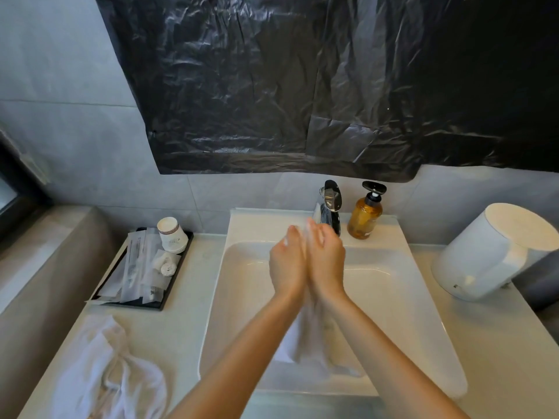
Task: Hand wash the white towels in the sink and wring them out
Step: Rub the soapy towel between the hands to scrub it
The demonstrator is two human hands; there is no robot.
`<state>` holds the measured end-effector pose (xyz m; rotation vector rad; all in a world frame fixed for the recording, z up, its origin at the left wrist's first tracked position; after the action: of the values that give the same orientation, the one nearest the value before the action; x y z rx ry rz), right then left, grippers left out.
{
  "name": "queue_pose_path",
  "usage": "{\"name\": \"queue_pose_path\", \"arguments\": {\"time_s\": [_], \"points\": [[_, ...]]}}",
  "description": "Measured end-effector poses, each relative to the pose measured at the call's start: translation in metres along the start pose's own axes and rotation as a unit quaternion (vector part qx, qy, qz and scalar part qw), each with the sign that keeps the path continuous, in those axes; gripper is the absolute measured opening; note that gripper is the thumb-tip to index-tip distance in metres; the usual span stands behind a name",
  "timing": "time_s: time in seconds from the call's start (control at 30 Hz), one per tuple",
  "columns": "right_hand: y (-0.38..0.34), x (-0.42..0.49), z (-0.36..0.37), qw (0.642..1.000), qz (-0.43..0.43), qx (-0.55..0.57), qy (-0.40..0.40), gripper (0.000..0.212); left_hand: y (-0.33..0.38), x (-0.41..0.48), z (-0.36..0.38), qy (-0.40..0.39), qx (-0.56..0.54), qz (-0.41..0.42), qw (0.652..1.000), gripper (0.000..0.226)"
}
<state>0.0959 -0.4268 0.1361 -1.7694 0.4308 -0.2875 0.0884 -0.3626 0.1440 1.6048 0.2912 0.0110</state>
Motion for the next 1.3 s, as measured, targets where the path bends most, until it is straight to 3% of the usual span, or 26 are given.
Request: {"name": "queue_pose_path", "arguments": {"time_s": [0.07, 0.27, 0.4, 0.5, 0.6, 0.7, 0.77, 0.9, 0.97, 1.07, 1.2, 1.27, 1.3], "points": [[0.001, 0.013, -0.007, 0.997, 0.048, 0.01, 0.057, 0.032, -0.002, -0.009, 0.007, -0.012, 0.01, 0.018, 1.0, 0.044], [-0.011, -0.017, 0.002, 1.0, -0.003, -0.004, -0.014, 0.034, 0.012, 0.014, -0.002, 0.024, -0.058, -0.016, 0.998, 0.043], [-0.01, 0.019, -0.006, 0.989, 0.074, 0.058, 0.11, 0.04, 0.006, -0.007, 0.012, -0.029, -0.029, 0.022, 0.999, 0.042], [-0.003, -0.007, 0.01, 0.997, 0.051, 0.05, 0.031, 0.034, 0.012, 0.013, -0.001, -0.004, -0.009, 0.036, 0.999, 0.035], [-0.011, -0.014, 0.012, 0.998, 0.016, 0.017, -0.065, 0.035, 0.016, 0.016, -0.009, 0.011, -0.089, -0.025, 0.996, 0.029], [-0.018, 0.023, 0.0, 0.996, 0.061, 0.023, 0.059, 0.038, 0.008, -0.006, 0.005, -0.034, -0.077, -0.039, 0.996, 0.036], [-0.016, 0.024, -0.002, 0.991, 0.086, 0.041, 0.089, 0.034, 0.009, -0.007, 0.006, -0.037, -0.058, -0.032, 0.997, 0.037], [-0.017, -0.019, 0.012, 0.998, -0.023, -0.018, -0.059, 0.03, 0.019, 0.021, -0.012, 0.029, -0.072, -0.01, 0.997, 0.044], [-0.022, -0.004, 0.006, 1.0, -0.006, -0.007, -0.001, 0.034, 0.023, 0.01, -0.006, 0.015, -0.064, 0.007, 0.998, 0.043], [-0.026, 0.021, -0.003, 0.984, 0.085, 0.108, 0.115, 0.031, 0.024, -0.013, 0.008, -0.018, -0.072, 0.015, 0.997, 0.04], [-0.018, -0.007, 0.021, 0.999, 0.044, 0.003, 0.025, 0.027, 0.036, 0.011, -0.004, 0.006, -0.09, 0.003, 0.996, 0.03], [-0.02, -0.01, 0.019, 0.998, 0.005, 0.019, -0.056, 0.027, 0.039, 0.013, -0.007, 0.017, -0.073, 0.026, 0.997, 0.028], [-0.021, -0.001, 0.009, 0.998, 0.016, 0.053, -0.029, 0.031, 0.039, 0.005, -0.003, 0.009, -0.027, 0.047, 0.998, 0.03]]}}
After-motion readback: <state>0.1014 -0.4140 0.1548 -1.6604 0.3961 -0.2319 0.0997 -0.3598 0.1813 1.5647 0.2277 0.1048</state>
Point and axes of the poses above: each hand's wrist, its own x-axis towards the middle knuckle, its own z-axis out of the palm, y = z × x, the point moved 2 cm from there along x, towards the middle knuckle, and after that the axes turned 6 degrees about z, right-handed, at the moved point
